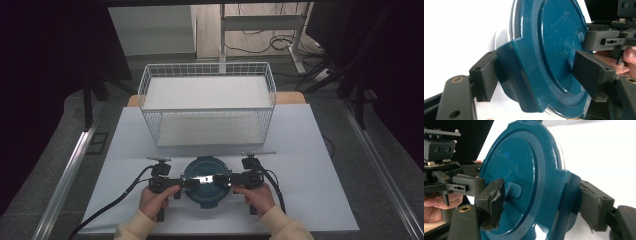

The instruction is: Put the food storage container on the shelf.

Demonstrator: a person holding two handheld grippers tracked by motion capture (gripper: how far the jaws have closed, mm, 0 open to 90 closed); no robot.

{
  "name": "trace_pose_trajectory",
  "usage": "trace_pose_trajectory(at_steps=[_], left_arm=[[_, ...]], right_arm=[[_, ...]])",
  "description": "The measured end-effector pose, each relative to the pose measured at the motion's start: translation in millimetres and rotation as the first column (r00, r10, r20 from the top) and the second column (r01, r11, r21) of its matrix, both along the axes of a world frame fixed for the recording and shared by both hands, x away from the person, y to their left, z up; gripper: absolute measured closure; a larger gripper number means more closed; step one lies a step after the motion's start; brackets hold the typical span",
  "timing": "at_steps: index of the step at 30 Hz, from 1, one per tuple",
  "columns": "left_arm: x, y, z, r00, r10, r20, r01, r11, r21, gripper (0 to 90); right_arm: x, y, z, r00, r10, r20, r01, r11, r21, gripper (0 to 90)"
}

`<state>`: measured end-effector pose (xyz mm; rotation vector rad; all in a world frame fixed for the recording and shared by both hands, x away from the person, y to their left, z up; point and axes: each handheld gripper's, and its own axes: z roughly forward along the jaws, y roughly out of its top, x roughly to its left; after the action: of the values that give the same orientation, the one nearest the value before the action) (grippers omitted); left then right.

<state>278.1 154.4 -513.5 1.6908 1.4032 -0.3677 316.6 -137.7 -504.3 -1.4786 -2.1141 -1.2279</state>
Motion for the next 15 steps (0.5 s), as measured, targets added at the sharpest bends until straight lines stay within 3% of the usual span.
trace_pose_trajectory(at_steps=[6, 15], left_arm=[[-7.4, 1.1, 5.4, 0.999, 0.019, 0.04, -0.018, 0.9998, -0.005, 31.1], [-12.3, 2.1, 10.0, 0.9977, 0.029, 0.062, -0.029, 0.9996, -0.003, 33.8]], right_arm=[[-6.6, -7.2, 2.3, 0.9996, -0.028, 0.004, 0.028, 0.999, 0.035, 32.9], [-14.1, -7.4, 6.9, 0.9992, -0.016, 0.037, 0.015, 1.0, 0.022, 33.3]])
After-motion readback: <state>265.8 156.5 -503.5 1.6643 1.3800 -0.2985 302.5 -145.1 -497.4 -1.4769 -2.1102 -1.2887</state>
